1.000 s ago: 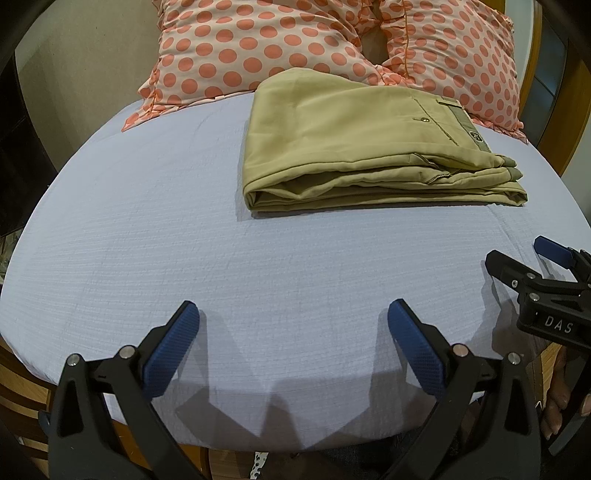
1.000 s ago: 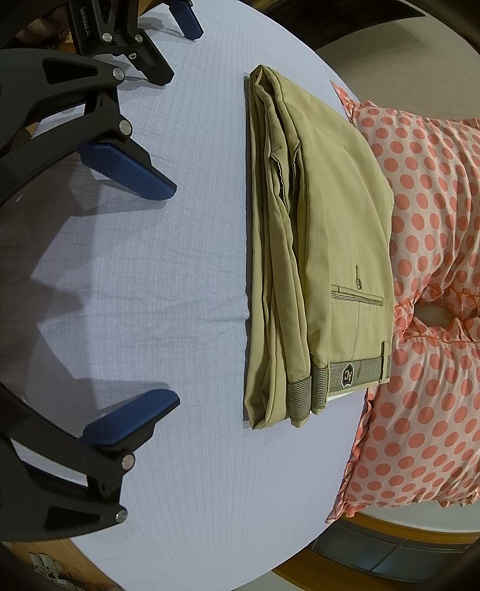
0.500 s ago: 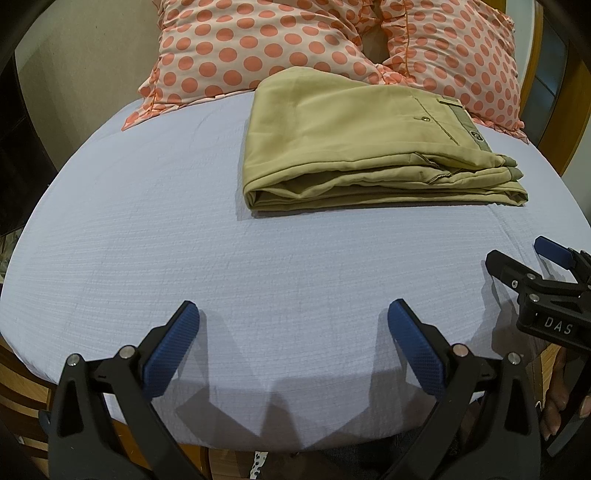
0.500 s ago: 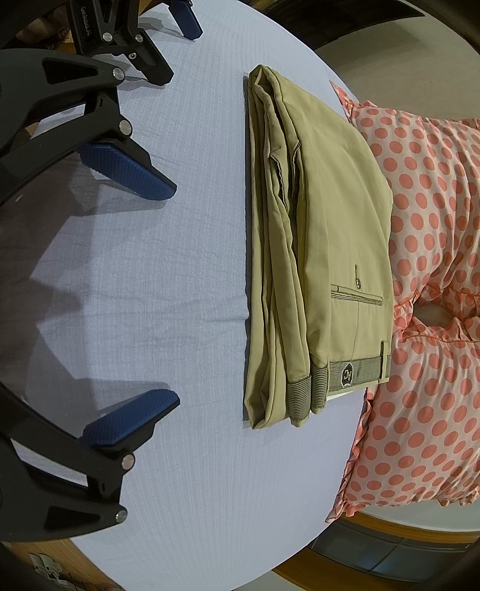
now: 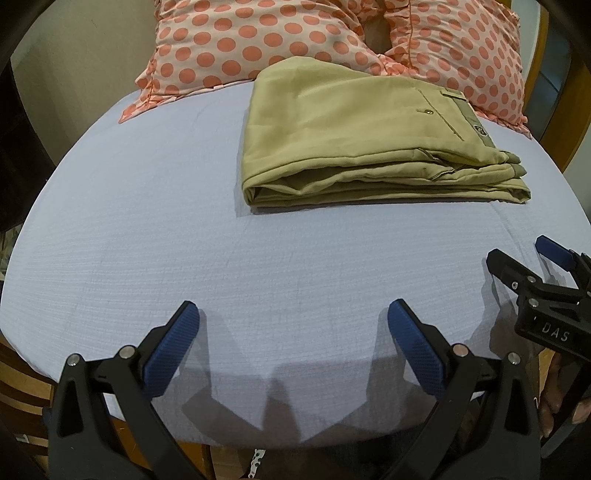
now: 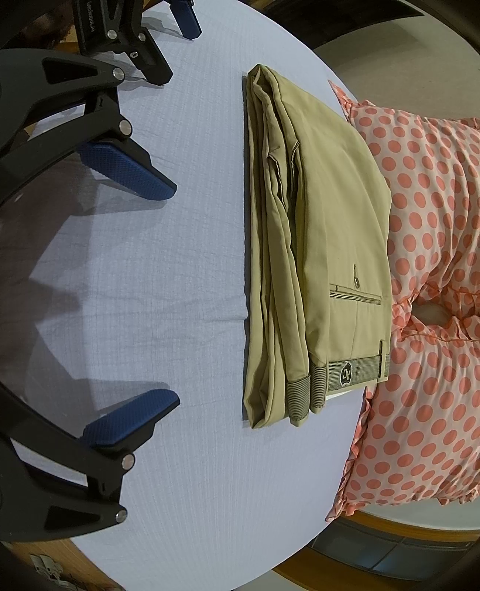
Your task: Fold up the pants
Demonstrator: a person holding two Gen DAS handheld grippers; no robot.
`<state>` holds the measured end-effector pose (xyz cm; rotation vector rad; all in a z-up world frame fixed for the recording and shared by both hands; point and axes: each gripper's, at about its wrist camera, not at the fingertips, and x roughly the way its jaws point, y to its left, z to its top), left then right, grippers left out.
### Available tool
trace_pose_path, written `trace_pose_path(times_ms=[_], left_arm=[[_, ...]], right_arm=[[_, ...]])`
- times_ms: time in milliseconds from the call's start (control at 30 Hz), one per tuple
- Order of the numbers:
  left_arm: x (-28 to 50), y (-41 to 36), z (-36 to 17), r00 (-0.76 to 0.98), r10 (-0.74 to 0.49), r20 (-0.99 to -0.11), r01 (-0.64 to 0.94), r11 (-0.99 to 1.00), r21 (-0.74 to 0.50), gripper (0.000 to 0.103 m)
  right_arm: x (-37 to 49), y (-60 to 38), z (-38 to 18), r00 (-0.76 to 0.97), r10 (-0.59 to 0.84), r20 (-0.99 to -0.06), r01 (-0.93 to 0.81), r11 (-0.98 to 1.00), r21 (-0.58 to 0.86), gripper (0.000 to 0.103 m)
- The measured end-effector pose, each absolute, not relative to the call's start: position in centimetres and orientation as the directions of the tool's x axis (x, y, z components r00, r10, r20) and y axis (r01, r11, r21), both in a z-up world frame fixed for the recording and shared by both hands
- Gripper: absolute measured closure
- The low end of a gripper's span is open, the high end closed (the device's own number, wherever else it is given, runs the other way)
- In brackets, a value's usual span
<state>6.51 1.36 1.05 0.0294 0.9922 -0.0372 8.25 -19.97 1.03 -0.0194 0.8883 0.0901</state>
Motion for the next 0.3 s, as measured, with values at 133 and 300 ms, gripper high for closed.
trace_pose_path(times_ms=[133, 300], left_arm=[[6.52, 1.39, 1.08, 0.541, -0.018, -0.841, 0.045, 0.999, 0.008, 0.002], [6.5, 1.39, 1.09, 0.538, -0.018, -0.843, 0.046, 0.999, 0.008, 0.002]], right_arm=[[8.25, -19.96, 1.01, 0.627, 0.07, -0.776, -0.086, 0.996, 0.021, 0.001], [8.26, -19.93, 0.99, 0.627, 0.07, -0.776, -0.086, 0.996, 0.021, 0.001]])
